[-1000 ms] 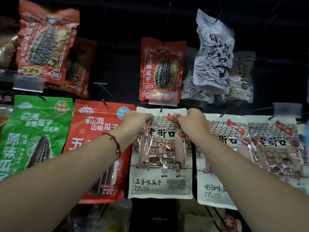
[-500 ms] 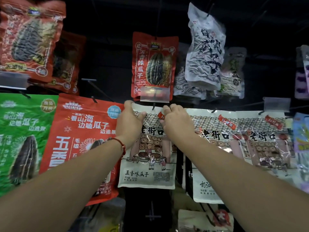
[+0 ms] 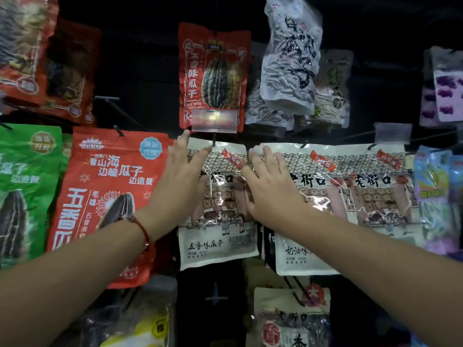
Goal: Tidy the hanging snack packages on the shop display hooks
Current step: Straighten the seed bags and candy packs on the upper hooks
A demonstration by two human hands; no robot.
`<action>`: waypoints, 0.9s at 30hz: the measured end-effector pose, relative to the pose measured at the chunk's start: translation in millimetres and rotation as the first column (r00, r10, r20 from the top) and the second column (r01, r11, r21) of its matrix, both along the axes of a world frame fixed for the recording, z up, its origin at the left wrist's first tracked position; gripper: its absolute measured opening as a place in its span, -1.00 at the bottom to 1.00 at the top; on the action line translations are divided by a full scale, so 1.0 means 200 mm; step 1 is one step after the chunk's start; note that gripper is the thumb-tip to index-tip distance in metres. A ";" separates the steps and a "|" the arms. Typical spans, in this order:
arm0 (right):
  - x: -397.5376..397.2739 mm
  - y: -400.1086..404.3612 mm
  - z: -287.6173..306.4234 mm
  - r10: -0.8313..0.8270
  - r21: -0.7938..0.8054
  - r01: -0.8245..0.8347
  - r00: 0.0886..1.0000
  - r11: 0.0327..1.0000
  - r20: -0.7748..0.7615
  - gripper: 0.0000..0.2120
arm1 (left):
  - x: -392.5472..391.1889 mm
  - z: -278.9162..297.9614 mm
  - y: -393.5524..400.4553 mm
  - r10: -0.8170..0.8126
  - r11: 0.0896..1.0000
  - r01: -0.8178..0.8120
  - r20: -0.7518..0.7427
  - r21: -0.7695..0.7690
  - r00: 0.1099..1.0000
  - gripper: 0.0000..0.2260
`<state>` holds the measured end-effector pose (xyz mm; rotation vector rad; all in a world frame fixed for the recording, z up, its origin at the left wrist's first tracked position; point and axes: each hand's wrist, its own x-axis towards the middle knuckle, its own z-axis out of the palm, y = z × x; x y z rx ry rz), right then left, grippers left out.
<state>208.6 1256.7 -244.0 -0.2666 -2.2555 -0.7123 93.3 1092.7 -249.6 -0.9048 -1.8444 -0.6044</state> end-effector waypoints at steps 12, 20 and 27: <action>0.19 0.05 -0.09 0.056 -0.208 -0.035 0.994 0.977 0.097 -0.26 | 0.01 -0.26 -0.08 0.286 0.826 -0.356 -0.218 -0.438 0.933 -0.28; 0.28 0.08 -0.11 0.041 -0.334 -0.012 0.996 0.942 0.080 -0.22 | 0.03 -0.28 -0.08 0.349 0.753 -0.404 -0.206 -0.519 0.914 -0.15; 0.35 0.08 -0.18 0.124 -0.328 -0.089 0.988 0.940 0.089 -0.26 | 0.10 -0.29 -0.13 0.301 0.744 -0.363 -0.204 -0.561 0.932 -0.15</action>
